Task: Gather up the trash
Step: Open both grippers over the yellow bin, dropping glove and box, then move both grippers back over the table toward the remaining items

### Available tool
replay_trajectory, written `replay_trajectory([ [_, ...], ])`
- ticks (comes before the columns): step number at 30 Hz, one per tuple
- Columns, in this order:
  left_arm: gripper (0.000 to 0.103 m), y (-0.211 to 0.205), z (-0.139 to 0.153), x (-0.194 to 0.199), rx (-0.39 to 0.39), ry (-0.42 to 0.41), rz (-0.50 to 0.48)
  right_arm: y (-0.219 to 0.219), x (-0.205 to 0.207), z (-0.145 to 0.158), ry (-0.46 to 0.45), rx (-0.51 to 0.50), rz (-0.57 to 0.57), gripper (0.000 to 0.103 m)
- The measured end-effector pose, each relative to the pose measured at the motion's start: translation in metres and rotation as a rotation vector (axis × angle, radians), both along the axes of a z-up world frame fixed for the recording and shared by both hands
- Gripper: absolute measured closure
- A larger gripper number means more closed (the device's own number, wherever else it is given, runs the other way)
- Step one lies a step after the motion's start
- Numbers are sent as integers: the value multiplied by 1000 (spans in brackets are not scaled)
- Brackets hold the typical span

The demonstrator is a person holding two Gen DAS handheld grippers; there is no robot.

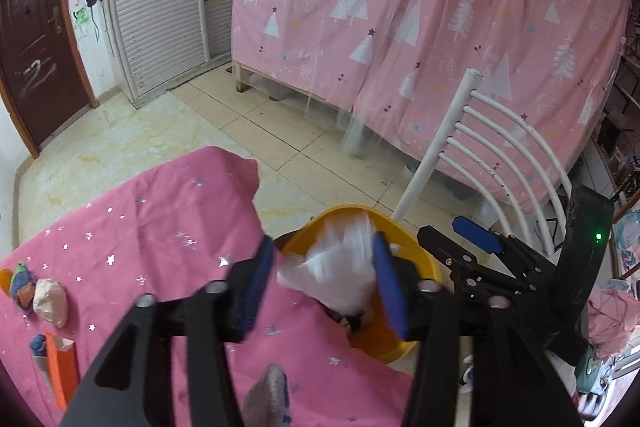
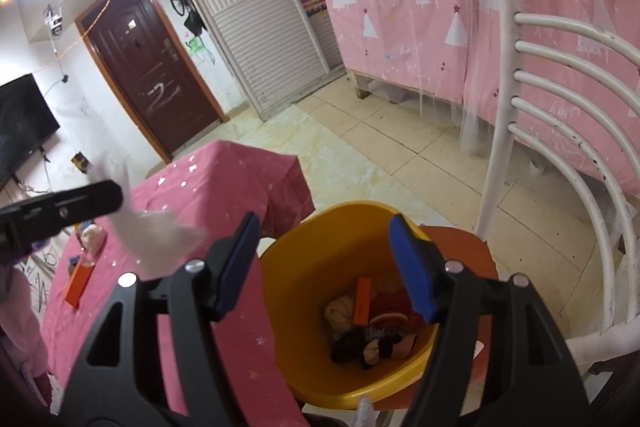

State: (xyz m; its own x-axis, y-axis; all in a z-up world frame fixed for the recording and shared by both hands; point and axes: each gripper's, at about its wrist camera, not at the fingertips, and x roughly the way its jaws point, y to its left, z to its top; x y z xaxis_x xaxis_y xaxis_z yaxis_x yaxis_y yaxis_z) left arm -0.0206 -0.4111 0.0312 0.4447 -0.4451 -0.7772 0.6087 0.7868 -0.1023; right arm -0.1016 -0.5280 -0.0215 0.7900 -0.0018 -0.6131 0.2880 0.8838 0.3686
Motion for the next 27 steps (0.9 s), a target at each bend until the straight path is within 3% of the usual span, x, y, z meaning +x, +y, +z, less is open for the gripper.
replay_trajectory([
  [12, 49, 26, 5, 1, -12, -5, 52, 14, -1, 7, -1, -13, 23, 39],
  [27, 49, 126, 29, 19, -49, -55, 203, 84, 31, 29, 14, -81, 147, 39],
])
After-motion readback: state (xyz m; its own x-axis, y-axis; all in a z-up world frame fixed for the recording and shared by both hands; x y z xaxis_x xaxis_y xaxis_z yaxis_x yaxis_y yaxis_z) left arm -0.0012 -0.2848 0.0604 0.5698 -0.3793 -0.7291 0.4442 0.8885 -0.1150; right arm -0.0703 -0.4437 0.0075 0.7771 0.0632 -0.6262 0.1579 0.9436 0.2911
